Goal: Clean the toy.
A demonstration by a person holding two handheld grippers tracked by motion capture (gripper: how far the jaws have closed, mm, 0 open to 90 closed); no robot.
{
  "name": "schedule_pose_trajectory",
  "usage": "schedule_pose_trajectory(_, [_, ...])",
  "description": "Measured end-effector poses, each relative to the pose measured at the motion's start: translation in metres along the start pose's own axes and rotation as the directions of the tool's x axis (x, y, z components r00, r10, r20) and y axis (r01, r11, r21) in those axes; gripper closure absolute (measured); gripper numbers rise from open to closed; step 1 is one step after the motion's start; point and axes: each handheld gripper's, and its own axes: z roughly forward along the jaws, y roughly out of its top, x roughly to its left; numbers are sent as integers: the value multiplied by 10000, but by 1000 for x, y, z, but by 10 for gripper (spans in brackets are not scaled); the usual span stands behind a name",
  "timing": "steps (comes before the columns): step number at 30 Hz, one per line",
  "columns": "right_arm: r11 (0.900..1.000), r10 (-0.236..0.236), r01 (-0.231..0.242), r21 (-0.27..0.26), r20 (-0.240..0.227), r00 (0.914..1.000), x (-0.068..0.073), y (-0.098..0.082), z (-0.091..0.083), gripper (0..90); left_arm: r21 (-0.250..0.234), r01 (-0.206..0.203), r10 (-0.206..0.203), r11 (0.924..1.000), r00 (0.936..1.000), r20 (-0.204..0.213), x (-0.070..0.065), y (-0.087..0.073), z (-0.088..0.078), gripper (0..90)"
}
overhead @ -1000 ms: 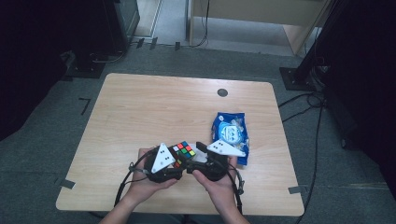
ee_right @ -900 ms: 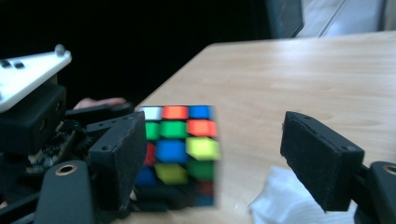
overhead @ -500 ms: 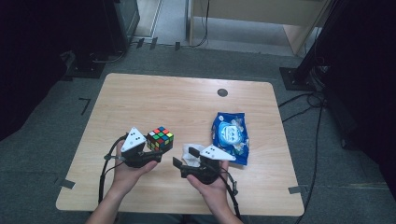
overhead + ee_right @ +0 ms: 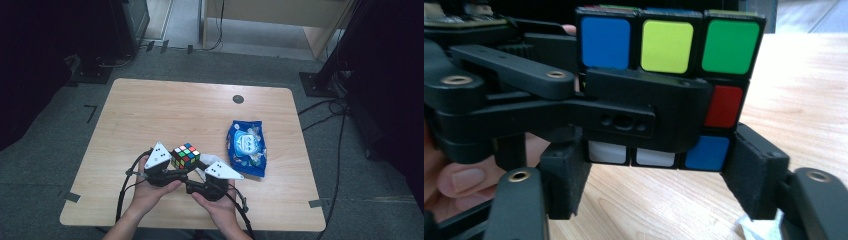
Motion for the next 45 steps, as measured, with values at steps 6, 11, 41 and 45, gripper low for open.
schedule_pose_trajectory(6, [9985,-529,530,-99,135,9985,0,-1,0,341,80,-176,176,9998,9998,-43,0,0,0,339])
schedule_pose_trajectory(11, [9914,-1304,1306,-79,179,9913,-3,-2,0,345,357,-189,185,9992,9998,114,2,2,0,330])
schedule_pose_trajectory(41, [9645,-2534,2500,845,325,9668,-20,-5,2,352,643,470,-489,9968,9984,280,14,6,-5,338])
schedule_pose_trajectory(45, [9730,-2185,2168,797,136,9757,-19,-3,0,406,290,497,-498,9983,9988,19,15,7,-9,338])
